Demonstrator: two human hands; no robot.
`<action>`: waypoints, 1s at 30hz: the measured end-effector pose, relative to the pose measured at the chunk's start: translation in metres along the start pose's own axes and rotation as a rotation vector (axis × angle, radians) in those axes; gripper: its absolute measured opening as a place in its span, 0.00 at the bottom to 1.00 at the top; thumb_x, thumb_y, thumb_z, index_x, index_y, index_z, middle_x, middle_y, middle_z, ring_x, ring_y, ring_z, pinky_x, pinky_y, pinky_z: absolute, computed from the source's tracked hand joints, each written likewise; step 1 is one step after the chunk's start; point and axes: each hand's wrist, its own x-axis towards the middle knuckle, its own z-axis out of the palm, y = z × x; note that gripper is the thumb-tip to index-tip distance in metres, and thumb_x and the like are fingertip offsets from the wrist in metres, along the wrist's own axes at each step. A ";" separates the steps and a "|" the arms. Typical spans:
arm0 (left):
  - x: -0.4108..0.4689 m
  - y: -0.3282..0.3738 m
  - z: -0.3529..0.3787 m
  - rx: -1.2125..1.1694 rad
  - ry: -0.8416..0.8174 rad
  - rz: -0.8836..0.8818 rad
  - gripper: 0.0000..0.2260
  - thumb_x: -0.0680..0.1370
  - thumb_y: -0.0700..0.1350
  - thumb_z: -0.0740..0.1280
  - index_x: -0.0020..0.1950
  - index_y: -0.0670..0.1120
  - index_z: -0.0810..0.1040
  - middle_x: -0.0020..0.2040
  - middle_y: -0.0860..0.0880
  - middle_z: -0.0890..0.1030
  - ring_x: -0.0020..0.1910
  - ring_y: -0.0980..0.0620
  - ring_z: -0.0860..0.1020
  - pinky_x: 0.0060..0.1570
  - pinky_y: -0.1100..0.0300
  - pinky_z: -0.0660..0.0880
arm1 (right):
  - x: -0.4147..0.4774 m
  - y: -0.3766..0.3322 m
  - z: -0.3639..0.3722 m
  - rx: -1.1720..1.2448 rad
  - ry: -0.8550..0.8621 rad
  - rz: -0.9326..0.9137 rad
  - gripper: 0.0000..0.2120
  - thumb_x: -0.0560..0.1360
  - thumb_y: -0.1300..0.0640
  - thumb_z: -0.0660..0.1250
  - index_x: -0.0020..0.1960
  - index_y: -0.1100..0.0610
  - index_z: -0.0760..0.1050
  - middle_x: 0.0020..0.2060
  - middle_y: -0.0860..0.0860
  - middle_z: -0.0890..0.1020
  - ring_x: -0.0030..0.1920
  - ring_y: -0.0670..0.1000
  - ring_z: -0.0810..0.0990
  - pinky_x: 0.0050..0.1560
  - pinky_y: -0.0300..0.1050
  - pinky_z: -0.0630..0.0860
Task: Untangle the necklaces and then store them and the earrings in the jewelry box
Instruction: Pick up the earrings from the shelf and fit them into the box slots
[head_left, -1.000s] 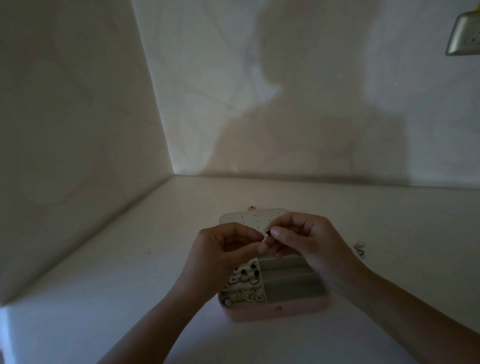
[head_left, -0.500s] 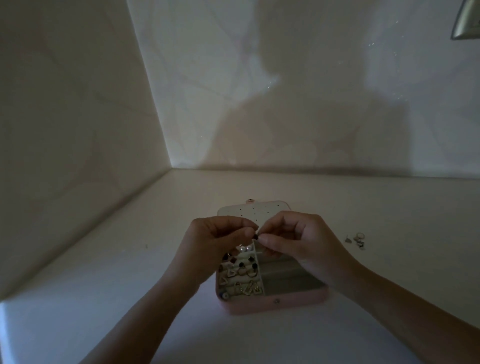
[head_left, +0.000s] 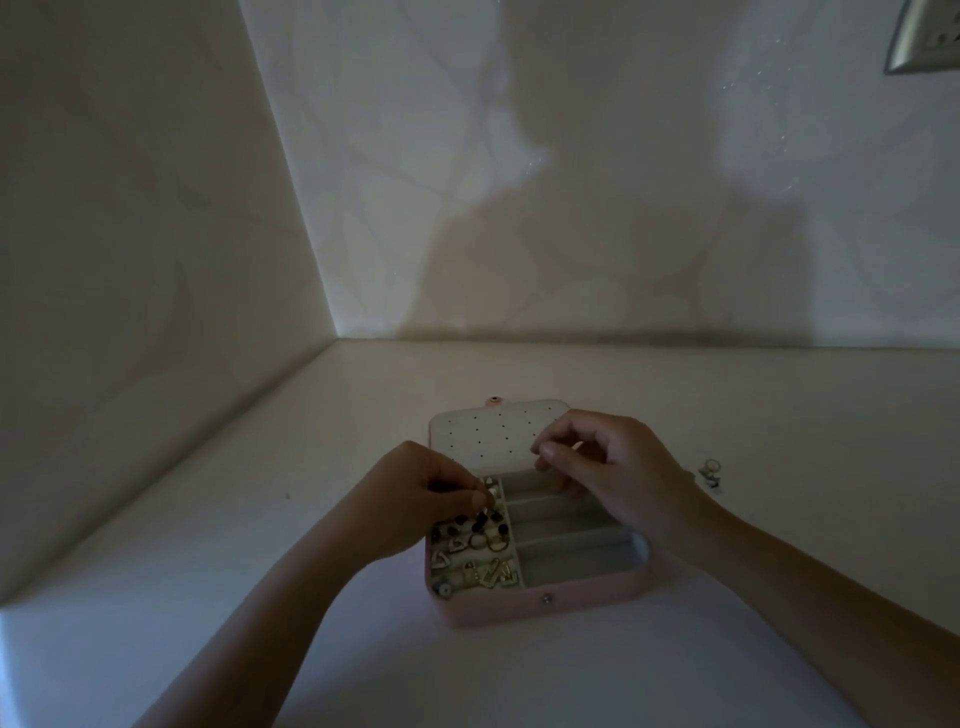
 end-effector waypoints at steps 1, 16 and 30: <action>0.001 0.000 0.000 0.020 -0.005 0.006 0.04 0.75 0.46 0.70 0.44 0.53 0.84 0.39 0.57 0.84 0.38 0.65 0.80 0.38 0.73 0.73 | 0.000 0.000 0.000 -0.009 -0.006 0.002 0.06 0.77 0.61 0.66 0.46 0.54 0.81 0.38 0.48 0.84 0.36 0.47 0.83 0.38 0.39 0.79; 0.003 0.005 0.008 0.099 0.114 -0.020 0.05 0.73 0.47 0.73 0.39 0.54 0.78 0.41 0.56 0.82 0.41 0.62 0.79 0.35 0.73 0.71 | 0.001 0.005 -0.001 -0.081 -0.014 -0.022 0.06 0.78 0.61 0.66 0.48 0.53 0.81 0.39 0.46 0.83 0.35 0.45 0.82 0.39 0.41 0.80; 0.001 0.003 0.005 0.002 0.112 -0.035 0.05 0.73 0.43 0.73 0.39 0.52 0.80 0.40 0.54 0.83 0.40 0.61 0.79 0.33 0.73 0.72 | 0.000 0.009 0.014 -0.544 -0.339 -0.514 0.14 0.79 0.49 0.60 0.58 0.51 0.81 0.51 0.47 0.80 0.55 0.46 0.73 0.55 0.44 0.73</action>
